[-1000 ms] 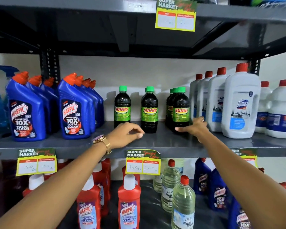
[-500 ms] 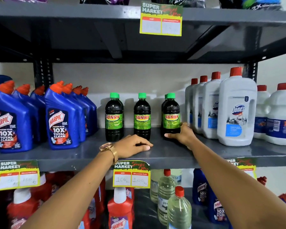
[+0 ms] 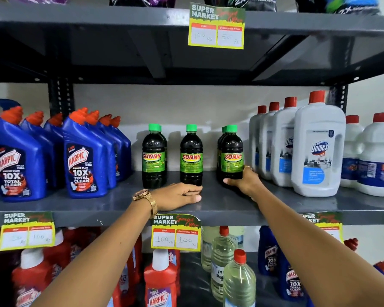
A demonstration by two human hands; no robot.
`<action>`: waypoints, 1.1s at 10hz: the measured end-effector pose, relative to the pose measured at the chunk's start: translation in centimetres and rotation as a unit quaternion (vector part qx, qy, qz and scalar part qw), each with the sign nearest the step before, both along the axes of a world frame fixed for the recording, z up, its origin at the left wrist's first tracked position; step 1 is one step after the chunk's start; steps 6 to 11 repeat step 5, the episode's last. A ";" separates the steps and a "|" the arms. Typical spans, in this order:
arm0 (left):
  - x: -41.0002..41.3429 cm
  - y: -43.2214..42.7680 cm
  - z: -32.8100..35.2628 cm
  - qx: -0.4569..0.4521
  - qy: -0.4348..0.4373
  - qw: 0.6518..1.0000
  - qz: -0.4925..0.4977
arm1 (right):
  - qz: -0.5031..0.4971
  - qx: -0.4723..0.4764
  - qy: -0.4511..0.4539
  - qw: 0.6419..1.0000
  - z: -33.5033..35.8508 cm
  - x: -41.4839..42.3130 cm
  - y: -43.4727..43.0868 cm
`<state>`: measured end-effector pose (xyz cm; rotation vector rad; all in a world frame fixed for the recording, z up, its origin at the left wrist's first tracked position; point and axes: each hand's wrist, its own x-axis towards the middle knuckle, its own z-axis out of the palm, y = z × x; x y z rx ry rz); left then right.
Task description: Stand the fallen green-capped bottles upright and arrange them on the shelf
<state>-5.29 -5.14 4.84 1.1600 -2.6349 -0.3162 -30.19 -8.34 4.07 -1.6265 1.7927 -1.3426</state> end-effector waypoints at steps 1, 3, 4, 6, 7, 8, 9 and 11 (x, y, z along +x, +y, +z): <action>-0.1 0.0 -0.1 0.008 -0.021 1.000 -0.010 | -0.001 0.003 0.011 1.000 0.2 0.4 0.4; 0.0 -0.3 -0.4 -0.003 -0.024 1.000 -0.009 | -0.012 0.007 0.009 1.000 0.3 0.6 0.9; 0.1 -0.2 -0.4 -0.005 -0.025 1.000 -0.001 | -0.010 0.008 0.013 1.000 0.3 0.7 0.9; 0.0 0.0 -0.2 -0.007 -0.027 1.000 0.000 | -0.009 0.008 0.011 1.000 0.5 0.9 1.5; 0.0 0.0 -0.2 -0.007 -0.027 1.000 0.000 | -0.009 0.008 0.011 1.000 0.5 0.9 1.5; 0.0 0.0 -0.2 -0.007 -0.027 1.000 0.000 | -0.009 0.008 0.011 1.000 0.5 0.9 1.5; 0.0 0.0 -0.2 -0.007 -0.027 1.000 0.000 | -0.009 0.008 0.011 1.000 0.5 0.9 1.5; 0.0 0.0 -0.2 -0.007 -0.027 1.000 0.000 | -0.009 0.008 0.011 1.000 0.5 0.9 1.5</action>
